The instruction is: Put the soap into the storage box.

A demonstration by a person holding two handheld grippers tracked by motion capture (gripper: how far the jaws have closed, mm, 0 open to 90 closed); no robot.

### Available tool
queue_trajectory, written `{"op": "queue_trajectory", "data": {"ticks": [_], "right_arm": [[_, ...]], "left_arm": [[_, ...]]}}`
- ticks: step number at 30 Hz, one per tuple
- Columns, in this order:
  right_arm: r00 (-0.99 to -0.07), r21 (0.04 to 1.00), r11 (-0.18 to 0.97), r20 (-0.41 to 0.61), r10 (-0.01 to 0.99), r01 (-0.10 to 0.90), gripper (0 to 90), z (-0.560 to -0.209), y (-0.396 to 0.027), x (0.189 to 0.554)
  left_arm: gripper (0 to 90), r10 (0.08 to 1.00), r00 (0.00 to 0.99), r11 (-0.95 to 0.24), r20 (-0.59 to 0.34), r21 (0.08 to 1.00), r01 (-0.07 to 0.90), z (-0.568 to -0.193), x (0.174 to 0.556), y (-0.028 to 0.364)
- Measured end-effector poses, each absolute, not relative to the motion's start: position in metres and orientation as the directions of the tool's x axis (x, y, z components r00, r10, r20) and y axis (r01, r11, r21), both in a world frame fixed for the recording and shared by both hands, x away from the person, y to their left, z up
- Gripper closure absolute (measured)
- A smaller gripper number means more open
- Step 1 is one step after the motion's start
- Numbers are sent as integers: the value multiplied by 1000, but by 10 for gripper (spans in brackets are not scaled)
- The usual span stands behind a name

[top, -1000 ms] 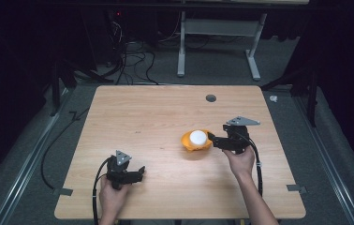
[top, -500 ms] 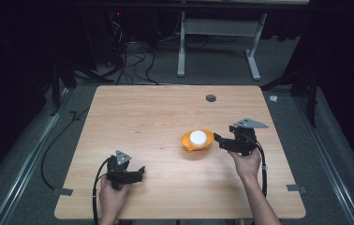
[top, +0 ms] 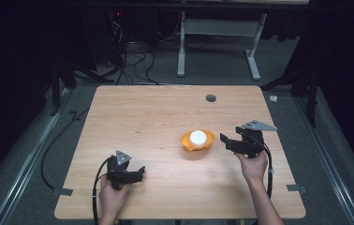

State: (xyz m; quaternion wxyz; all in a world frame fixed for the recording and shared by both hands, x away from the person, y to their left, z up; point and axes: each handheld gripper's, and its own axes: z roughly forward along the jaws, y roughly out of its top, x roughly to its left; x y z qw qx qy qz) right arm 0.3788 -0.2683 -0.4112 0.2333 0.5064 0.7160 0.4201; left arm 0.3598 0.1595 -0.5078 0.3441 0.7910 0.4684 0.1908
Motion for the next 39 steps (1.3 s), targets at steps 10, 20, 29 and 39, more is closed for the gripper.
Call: {"op": "queue_trajectory", "data": {"ticks": [10, 20, 29, 39], "right_arm": [[-360, 844, 123, 87, 929, 522, 271, -408, -279, 370], [-342, 849, 112, 85, 936, 517, 272, -408, -289, 362], [-328, 851, 98, 90, 940, 515, 273, -411, -297, 353], [-313, 853, 84, 96, 945, 515, 275, -415, -304, 342]], "left_arm": [[125, 872, 488, -324, -21, 723, 610, -508, 360, 159], [125, 872, 489, -324, -21, 723, 610, -508, 360, 159], [126, 872, 488, -324, -21, 723, 610, -508, 360, 159], [126, 872, 488, -324, -20, 723, 610, -508, 360, 159]]}}
